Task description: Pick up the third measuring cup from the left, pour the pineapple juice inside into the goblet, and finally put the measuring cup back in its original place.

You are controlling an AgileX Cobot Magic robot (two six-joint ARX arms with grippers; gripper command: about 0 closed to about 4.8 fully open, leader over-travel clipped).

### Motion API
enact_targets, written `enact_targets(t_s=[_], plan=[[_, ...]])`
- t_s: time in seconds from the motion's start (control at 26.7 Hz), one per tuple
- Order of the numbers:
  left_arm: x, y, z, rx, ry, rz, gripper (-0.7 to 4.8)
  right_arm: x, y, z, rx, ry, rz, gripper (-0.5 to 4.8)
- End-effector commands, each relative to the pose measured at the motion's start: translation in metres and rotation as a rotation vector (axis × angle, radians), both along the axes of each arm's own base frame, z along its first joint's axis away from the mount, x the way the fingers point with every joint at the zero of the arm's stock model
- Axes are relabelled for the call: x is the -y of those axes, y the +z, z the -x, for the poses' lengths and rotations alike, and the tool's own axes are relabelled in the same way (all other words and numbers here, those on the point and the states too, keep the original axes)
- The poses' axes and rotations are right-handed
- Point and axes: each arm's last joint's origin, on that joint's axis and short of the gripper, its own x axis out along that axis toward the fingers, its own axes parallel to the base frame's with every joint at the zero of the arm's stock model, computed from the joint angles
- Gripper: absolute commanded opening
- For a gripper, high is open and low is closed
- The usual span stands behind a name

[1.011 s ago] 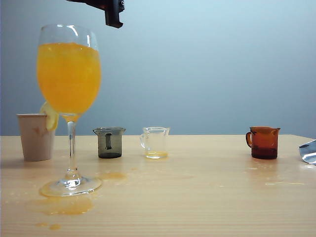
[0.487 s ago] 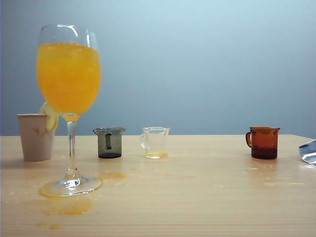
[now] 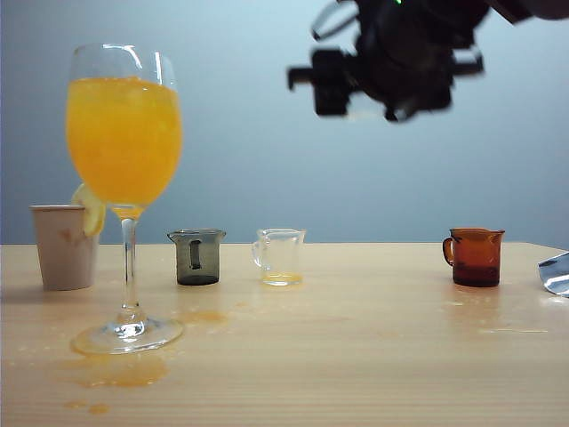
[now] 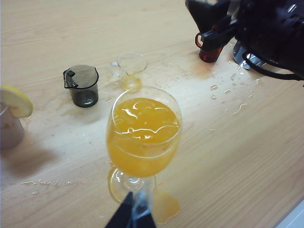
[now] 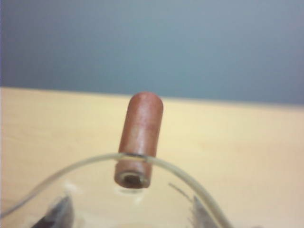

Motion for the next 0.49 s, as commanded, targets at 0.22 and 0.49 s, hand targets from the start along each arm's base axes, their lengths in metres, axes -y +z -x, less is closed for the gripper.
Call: enact_targets(t_s=[0.22,0.49], plan=[[0.0,0.002,0.0,0.012,0.001,0.008,-0.03,0.013,-0.059,-0.031,-0.116,0.044,-0.171,2.11],[0.0,0.002,0.0,0.012,0.0,0.008,-0.03,0.008,-0.112,-0.051,-0.117,0.041,-0.152,2.11]])
